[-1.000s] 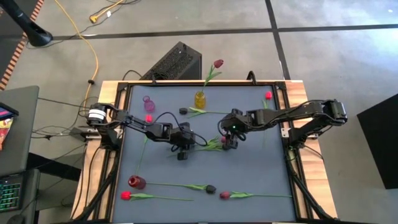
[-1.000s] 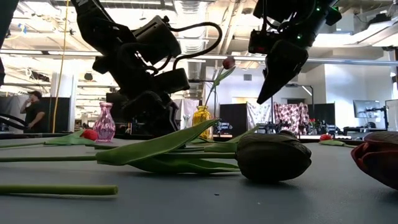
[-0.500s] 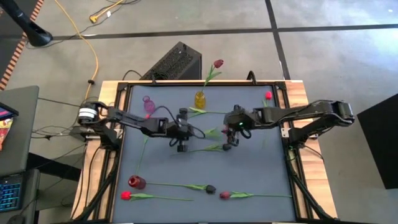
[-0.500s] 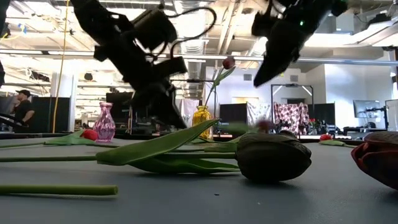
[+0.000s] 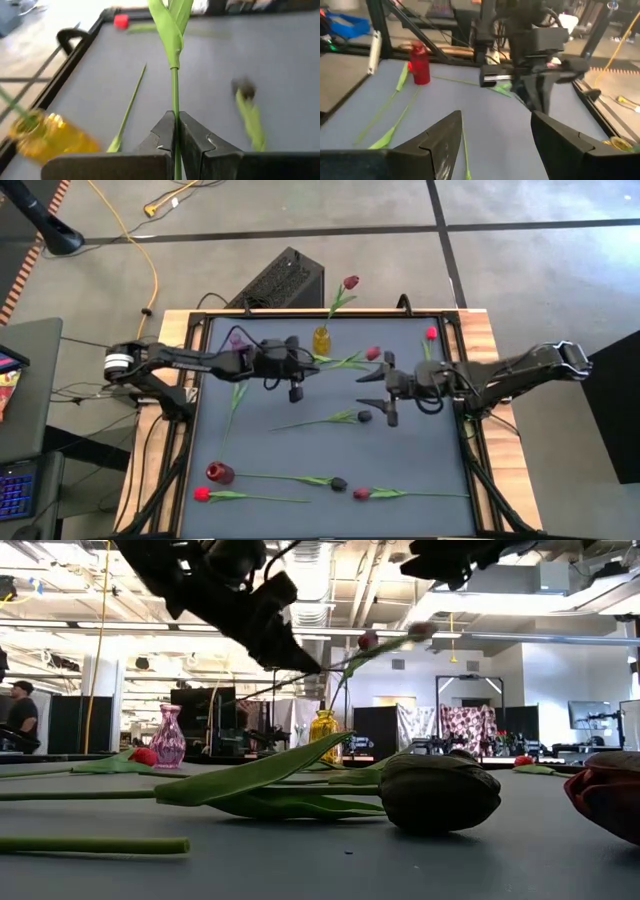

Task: Sort flowers into vase by color
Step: Put the top dark red flower into the yellow vase

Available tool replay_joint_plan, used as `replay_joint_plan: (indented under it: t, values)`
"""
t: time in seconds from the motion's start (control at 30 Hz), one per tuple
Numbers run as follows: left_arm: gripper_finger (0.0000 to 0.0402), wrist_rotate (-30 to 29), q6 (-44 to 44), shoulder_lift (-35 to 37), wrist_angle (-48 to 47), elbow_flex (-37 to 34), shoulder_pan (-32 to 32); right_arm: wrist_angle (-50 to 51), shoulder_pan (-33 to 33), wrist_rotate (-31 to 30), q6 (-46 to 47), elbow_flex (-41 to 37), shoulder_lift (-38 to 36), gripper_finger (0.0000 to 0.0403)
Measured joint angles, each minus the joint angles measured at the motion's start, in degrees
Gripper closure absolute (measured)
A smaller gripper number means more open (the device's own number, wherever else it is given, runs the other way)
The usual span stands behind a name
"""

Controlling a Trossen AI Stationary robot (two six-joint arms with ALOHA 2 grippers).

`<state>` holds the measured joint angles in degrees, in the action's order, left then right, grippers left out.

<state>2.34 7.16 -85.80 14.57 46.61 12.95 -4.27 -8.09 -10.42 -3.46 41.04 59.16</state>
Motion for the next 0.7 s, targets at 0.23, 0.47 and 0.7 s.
replay_joint_plan:
  t: [0.23,0.47,0.7]
  values:
    - [0.0401,12.8,-4.9,-0.3,14.5,0.0,1.7,-11.8,-0.4,0.0,-0.3,-8.5,-3.0,0.0138]
    - [0.0401,17.4,-9.0,-0.3,27.3,0.0,1.7,-26.6,4.7,0.0,-1.1,-12.5,0.4,0.0138]
    - [0.0402,19.9,-9.6,-0.5,31.4,0.0,1.0,-46.5,11.7,13.0,-1.1,-12.5,9.6,0.0138]
